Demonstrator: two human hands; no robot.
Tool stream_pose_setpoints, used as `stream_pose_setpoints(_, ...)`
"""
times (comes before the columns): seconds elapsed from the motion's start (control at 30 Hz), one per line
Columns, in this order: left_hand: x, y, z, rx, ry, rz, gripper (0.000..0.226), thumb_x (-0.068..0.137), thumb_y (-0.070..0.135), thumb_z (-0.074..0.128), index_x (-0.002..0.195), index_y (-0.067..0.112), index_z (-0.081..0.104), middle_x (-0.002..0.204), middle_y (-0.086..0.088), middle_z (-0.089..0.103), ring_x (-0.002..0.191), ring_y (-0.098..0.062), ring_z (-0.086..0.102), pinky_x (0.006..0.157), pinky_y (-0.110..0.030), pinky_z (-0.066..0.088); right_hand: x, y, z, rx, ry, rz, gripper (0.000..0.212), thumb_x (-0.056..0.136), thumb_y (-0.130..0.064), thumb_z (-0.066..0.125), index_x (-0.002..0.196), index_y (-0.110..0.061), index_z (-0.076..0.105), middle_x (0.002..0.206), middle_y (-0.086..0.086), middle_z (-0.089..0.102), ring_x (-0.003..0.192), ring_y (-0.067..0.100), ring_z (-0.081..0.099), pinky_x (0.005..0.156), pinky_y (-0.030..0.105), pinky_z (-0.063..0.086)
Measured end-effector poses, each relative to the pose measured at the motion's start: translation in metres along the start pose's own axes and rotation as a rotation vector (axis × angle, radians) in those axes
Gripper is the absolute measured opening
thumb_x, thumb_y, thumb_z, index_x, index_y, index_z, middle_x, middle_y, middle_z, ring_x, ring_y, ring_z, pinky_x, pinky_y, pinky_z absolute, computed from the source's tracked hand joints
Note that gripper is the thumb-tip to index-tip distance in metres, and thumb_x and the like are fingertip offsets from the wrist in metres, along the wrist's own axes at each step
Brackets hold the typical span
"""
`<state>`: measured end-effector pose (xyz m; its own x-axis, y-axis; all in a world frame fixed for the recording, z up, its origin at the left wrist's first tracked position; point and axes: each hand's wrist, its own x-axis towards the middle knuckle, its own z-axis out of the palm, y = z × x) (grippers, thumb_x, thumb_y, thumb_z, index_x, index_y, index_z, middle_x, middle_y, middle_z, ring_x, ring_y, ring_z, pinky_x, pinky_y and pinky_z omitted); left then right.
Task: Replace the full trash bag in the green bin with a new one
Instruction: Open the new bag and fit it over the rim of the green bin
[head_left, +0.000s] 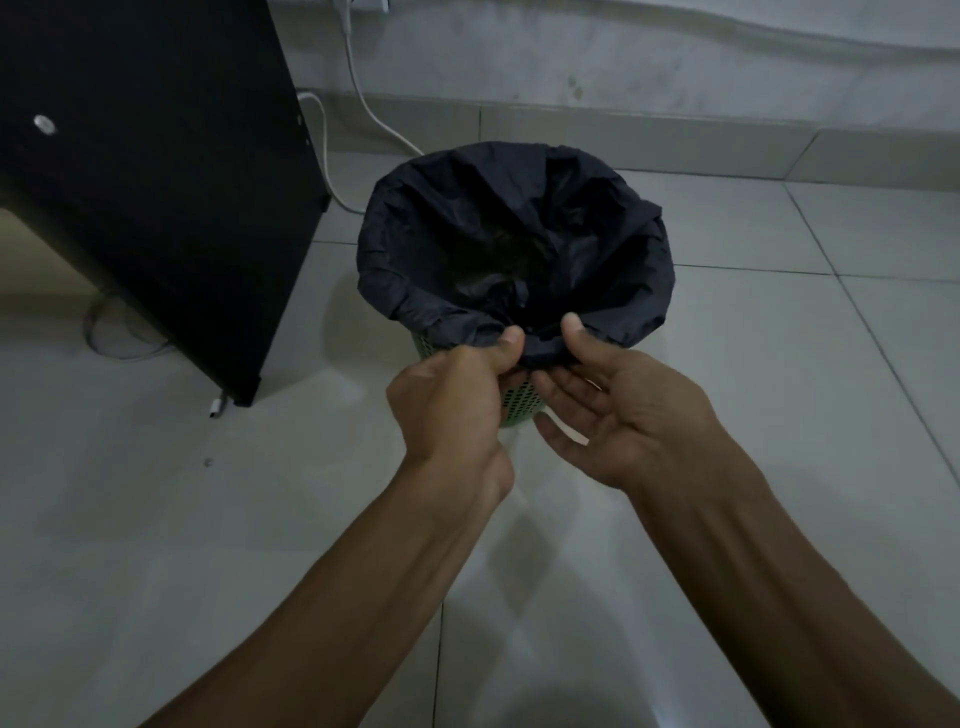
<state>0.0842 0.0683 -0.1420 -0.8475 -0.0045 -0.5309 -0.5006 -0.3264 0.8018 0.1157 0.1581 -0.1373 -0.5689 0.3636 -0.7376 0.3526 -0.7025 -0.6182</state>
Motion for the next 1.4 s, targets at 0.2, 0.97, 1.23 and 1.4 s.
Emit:
stream_pose_setpoints(0.2,-0.002,0.001,-0.003,-0.026,-0.055,-0.064,0.009,0.074,0.008,0.078,0.076,0.009,0.07,0.075,-0.003,0.074,0.058,-0.009,0.067,0.057,-0.021,0.054,0.008,0.003,0.005,0.021,0.067,-0.135,0.013,0.078,-0.014,0.077,0.082,-0.01,0.065,0.082,0.006,0.073,0.057,0.011,0.068,0.06,0.022,0.05)
stream_pose_setpoints(0.97,0.033,0.023,-0.004,-0.133,-0.045,-0.268,0.008,0.087,0.012,0.067,0.091,0.007,0.062,0.076,-0.003,0.058,0.067,-0.013,0.055,0.063,-0.022,0.051,0.027,-0.016,-0.007,-0.05,-0.096,-0.189,0.012,0.08,-0.004,0.071,0.089,-0.009,0.064,0.076,0.008,0.07,0.059,0.019,0.064,0.072,0.032,0.053)
stream_pose_setpoints(1.23,0.033,0.015,-0.009,-0.249,-0.127,-0.246,0.006,0.086,0.008,0.066,0.085,0.005,0.061,0.074,-0.005,0.056,0.068,-0.015,0.054,0.069,-0.024,0.053,0.031,-0.01,-0.01,0.056,-0.159,-0.198,0.012,0.086,-0.022,0.069,0.085,-0.013,0.061,0.076,0.005,0.064,0.073,0.019,0.061,0.072,0.033,0.057)
stream_pose_setpoints(1.4,0.051,0.027,-0.03,-0.094,-0.114,-0.077,0.007,0.084,0.008,0.068,0.09,0.006,0.064,0.072,-0.006,0.063,0.061,-0.014,0.058,0.052,-0.022,0.052,0.031,-0.018,-0.036,0.011,-0.083,-0.12,0.037,0.078,-0.042,0.072,0.095,-0.01,0.061,0.088,0.007,0.065,0.081,0.024,0.064,0.076,0.036,0.056)
